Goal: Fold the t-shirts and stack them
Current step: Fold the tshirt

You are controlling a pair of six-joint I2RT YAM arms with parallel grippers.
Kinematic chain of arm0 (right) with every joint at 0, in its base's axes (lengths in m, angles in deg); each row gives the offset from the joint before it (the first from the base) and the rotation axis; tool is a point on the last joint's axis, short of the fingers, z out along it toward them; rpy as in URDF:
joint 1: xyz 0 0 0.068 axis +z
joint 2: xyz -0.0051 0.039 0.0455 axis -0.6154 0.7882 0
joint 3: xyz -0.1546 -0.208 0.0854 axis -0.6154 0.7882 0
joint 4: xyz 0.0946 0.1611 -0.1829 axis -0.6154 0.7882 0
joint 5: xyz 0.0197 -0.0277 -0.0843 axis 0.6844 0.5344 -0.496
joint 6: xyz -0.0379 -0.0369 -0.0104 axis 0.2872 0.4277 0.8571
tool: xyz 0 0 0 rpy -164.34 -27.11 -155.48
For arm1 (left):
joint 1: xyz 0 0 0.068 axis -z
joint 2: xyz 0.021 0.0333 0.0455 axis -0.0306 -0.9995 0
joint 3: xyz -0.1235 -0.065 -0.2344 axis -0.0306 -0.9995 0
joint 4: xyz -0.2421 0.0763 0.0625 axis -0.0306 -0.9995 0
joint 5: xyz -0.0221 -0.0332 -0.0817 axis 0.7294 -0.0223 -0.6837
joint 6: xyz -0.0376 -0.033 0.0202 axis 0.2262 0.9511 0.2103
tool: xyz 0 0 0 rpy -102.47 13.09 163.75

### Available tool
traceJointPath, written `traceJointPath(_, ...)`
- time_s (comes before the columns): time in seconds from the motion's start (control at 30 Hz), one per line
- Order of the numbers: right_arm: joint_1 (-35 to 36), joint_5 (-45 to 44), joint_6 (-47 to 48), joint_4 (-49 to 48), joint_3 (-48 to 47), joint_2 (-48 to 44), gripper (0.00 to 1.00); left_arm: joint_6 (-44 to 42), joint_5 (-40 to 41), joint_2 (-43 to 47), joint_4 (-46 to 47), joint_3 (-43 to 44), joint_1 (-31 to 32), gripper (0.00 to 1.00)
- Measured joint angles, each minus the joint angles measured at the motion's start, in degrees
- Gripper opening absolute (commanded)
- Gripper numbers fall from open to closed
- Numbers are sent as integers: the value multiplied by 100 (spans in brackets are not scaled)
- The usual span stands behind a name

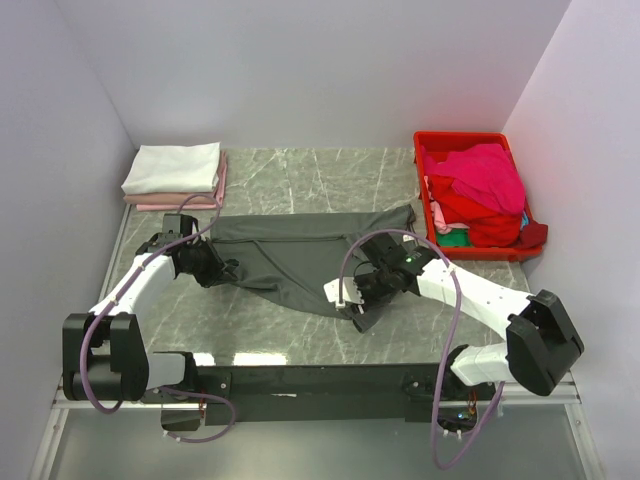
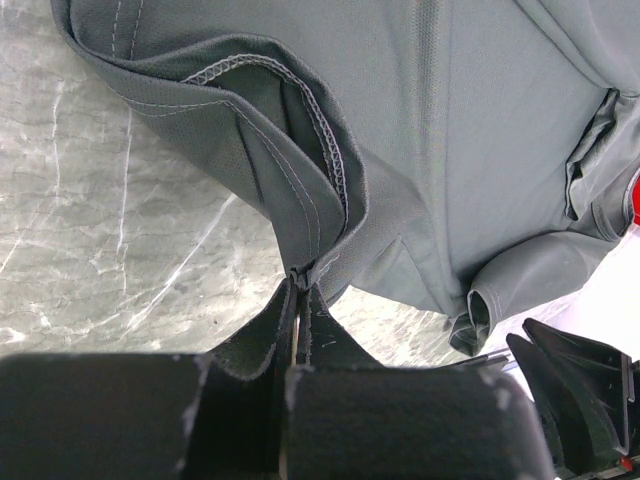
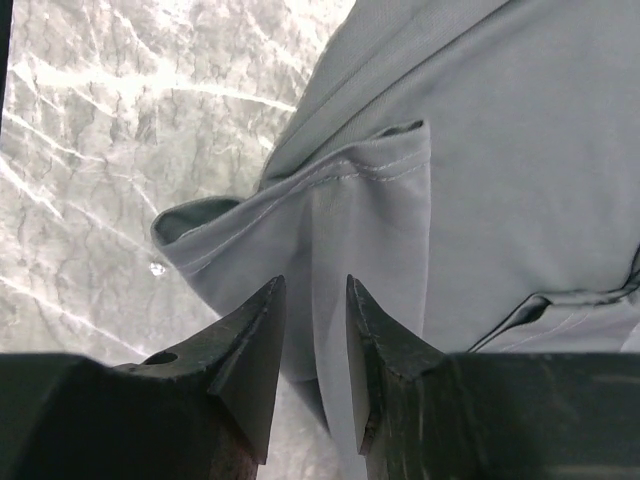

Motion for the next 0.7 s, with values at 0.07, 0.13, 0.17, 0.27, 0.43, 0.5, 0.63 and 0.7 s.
traceJointPath(0.07, 22, 9, 20, -44, 0, 2, 37, 0, -4, -11, 2, 0, 0, 1)
traceJointPath(0.13, 66, -4, 22, -107, 0, 24, 37, 0, -4, -37, 11, 0, 0, 1)
traceJointPath(0.17, 87, -7, 22, -144, 0, 57, 37, 0, -4, -44, 9, 0, 0, 1)
traceJointPath(0.27, 153, -42, 17, -216, 0, 216, 36, -2, -7, -44, 15, 0, 0, 0)
traceJointPath(0.43, 214, -208, 11, -280, 0, 476, 35, -2, -9, -44, 15, 0, 0, 1)
traceJointPath(0.5, 219, -282, 2, -293, 0, 487, 33, -4, -9, -44, 15, 0, 0, 1)
traceJointPath(0.63, 229, -446, -59, -396, 0, 487, 13, -4, -28, -44, 15, 0, 0, 1)
traceJointPath(0.7, 232, -516, -103, -417, 0, 474, 5, -4, -44, -44, 15, 0, 0, 1)
